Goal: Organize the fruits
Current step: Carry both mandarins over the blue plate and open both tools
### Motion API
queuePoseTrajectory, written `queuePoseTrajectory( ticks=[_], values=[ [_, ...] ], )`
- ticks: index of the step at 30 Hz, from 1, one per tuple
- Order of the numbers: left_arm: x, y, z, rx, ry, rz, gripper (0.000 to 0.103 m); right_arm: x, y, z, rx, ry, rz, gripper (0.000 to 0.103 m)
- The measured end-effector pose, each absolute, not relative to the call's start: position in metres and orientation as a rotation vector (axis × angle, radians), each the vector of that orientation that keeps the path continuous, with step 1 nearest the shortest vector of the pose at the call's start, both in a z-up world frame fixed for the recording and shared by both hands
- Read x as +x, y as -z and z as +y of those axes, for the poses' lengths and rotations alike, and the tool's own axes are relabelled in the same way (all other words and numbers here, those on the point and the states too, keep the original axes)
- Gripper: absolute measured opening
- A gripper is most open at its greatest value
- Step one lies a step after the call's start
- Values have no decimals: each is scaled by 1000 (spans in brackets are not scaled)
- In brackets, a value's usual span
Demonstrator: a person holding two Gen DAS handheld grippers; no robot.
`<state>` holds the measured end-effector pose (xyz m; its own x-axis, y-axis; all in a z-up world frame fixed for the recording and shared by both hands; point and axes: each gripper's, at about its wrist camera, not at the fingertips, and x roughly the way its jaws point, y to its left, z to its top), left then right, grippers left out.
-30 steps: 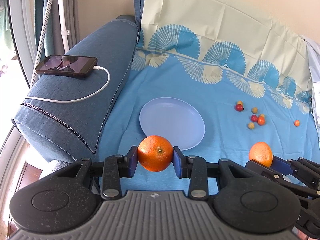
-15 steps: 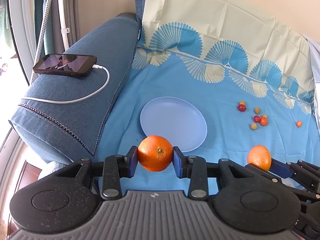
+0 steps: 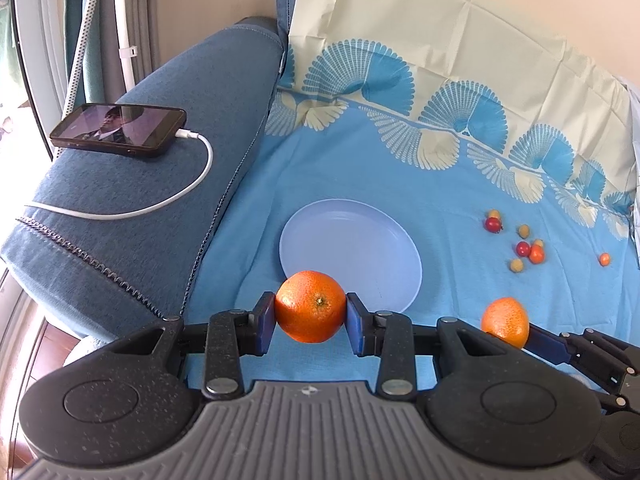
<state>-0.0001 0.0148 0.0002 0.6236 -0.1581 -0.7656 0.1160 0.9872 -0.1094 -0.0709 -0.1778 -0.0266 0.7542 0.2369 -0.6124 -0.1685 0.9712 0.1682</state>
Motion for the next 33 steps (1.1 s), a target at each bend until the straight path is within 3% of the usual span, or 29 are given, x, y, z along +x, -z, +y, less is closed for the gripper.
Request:
queuePoseTrajectory(
  ticks=[33],
  values=[
    [140, 108, -26, 34, 117, 1053, 43, 61, 123, -167, 65, -196, 855, 36]
  ],
)
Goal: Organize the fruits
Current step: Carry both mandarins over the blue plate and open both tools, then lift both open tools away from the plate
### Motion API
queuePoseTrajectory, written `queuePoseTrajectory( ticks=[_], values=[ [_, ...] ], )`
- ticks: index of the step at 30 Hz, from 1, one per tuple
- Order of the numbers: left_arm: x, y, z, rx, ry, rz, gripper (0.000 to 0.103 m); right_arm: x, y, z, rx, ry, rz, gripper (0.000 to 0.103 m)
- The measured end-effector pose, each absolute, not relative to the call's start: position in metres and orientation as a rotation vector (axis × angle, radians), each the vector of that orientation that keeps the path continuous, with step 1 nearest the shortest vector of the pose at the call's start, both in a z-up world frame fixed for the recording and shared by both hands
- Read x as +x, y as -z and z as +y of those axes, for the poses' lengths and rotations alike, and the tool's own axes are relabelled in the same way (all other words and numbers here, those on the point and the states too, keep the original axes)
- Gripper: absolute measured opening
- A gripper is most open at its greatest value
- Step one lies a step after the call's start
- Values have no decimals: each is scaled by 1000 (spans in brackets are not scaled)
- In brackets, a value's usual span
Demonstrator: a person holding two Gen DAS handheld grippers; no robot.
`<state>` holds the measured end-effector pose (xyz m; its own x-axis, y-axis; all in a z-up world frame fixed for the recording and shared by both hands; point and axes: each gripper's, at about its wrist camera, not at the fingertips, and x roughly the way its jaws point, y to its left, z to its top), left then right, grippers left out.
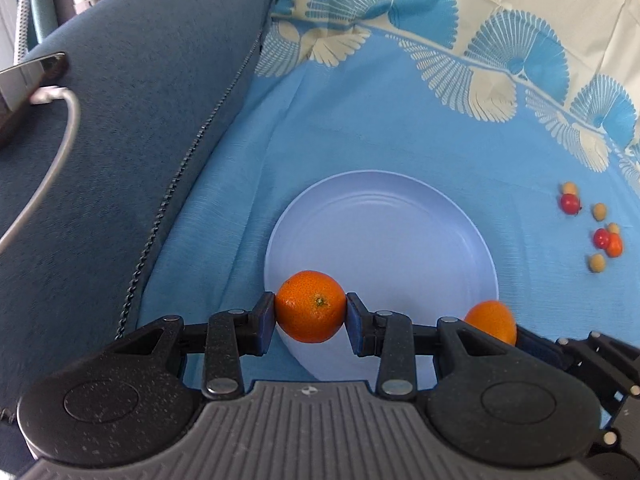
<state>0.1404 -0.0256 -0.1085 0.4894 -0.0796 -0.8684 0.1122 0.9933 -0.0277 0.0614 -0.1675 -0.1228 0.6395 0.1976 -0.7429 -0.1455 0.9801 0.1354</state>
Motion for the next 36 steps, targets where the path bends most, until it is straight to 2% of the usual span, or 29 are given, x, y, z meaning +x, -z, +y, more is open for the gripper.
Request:
queuePoseTrajectory(
  ticks=[1, 2, 3, 4, 5, 7, 9, 13, 15, 19, 36],
  values=[
    [143, 109, -26, 35, 120, 1055, 48, 64, 123, -167, 60, -195, 852, 37],
    [144, 109, -26, 35, 118, 1051, 70, 66, 123, -166, 55, -198, 850, 37],
    [144, 107, -26, 33, 113, 1041, 98, 69, 123, -166, 48, -202, 849, 37],
    [143, 103, -24, 26, 101, 1012, 102, 71, 122, -166, 39, -204, 848, 38],
    [140, 99, -22, 21, 95, 985, 103, 73, 121, -165, 32, -211, 847, 40],
    [137, 92, -22, 32, 107, 974, 103, 74, 116, -167, 28, -205, 834, 62],
    [131, 87, -20, 39, 97, 970, 103, 69, 107, -170, 34, -186, 818, 79],
    [108, 72, -13, 28, 100, 972, 103, 47, 87, -174, 49, -178, 810, 94],
    [94, 65, -10, 23, 102, 970, 103, 30, 79, -173, 51, -183, 810, 99],
    [61, 51, -1, 20, 103, 959, 103, -4, 62, -166, 33, -190, 794, 102],
    [-40, -16, 3, 41, 101, 770, 103, -106, 7, -166, 9, -126, 583, 102]
  ],
)
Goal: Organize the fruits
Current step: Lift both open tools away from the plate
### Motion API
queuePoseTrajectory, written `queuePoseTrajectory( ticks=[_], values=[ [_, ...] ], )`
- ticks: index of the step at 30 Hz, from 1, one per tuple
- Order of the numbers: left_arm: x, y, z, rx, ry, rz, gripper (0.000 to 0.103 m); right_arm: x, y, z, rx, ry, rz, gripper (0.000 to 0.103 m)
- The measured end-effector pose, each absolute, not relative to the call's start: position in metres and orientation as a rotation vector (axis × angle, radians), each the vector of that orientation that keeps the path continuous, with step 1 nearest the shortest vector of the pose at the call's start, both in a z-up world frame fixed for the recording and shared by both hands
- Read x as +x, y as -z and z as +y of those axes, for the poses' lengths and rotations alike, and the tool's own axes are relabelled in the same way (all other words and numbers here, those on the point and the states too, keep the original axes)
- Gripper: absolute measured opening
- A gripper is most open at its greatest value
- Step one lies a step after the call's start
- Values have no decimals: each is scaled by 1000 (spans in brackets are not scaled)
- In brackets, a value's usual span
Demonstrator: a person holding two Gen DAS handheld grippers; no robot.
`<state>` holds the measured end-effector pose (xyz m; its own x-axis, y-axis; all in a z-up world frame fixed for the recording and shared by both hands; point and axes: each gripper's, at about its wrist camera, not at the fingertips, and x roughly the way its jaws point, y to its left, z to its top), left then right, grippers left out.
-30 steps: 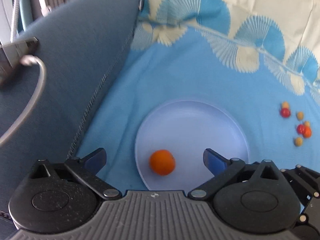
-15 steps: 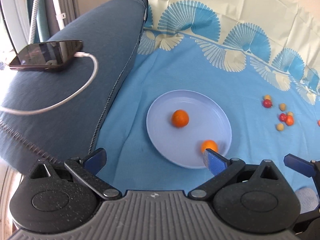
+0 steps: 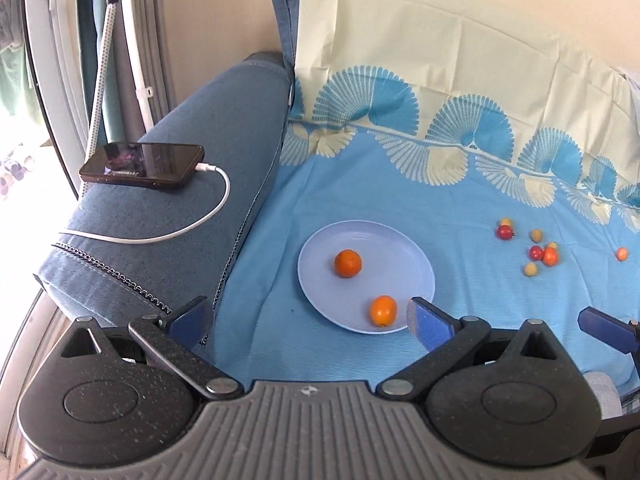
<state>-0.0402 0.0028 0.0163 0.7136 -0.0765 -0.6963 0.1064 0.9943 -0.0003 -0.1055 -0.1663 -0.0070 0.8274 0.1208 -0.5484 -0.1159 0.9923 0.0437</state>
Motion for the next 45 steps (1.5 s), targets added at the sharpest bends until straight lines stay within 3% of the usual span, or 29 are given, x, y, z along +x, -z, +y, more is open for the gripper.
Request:
queuePoseTrajectory(
  ticks=[45],
  values=[
    [-47, -25, -4, 65, 110, 801, 103, -119, 3, -166, 28, -132, 550, 102]
  ],
)
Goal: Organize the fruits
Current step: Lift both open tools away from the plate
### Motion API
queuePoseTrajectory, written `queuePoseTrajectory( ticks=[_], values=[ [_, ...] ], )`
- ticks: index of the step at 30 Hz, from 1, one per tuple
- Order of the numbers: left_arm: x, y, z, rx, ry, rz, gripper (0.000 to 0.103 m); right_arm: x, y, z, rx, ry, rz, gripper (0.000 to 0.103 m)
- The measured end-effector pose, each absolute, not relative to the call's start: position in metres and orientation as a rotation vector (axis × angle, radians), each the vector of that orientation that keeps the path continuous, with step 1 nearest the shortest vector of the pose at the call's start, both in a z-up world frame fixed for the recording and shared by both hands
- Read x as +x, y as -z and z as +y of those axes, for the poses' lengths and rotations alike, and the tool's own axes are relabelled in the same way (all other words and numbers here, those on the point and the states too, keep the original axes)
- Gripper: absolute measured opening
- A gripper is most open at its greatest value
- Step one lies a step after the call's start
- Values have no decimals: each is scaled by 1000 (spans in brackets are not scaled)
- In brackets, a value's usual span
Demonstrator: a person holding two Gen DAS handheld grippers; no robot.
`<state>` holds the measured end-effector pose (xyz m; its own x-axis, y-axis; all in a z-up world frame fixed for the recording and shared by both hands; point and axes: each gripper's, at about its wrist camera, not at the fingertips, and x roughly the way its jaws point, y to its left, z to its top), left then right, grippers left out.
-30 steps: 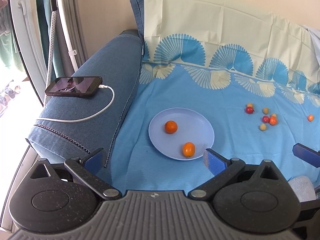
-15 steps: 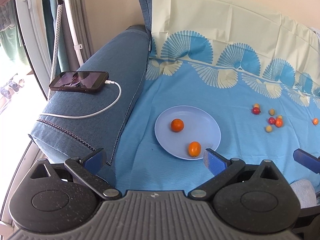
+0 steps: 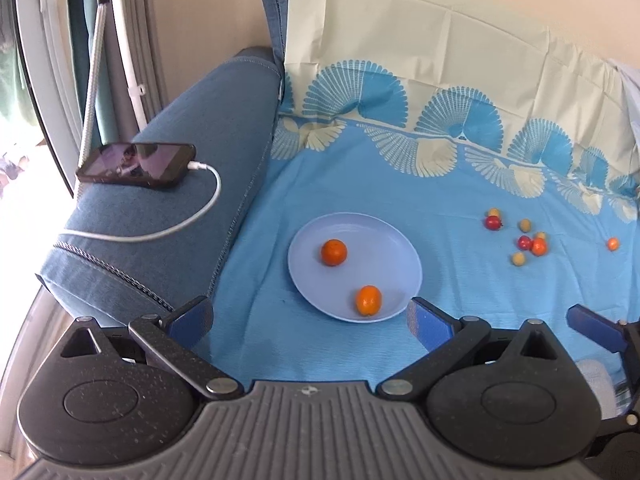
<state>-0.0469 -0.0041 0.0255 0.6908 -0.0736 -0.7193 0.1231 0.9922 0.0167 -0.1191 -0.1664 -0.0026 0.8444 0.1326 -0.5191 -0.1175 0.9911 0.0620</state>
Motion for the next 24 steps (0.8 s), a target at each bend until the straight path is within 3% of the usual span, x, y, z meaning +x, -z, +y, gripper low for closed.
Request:
queuePoseTrajectory(
  ticks=[24],
  values=[
    [-14, -15, -69, 146, 124, 899, 103, -115, 16, -232, 164, -10, 543, 102]
  ],
)
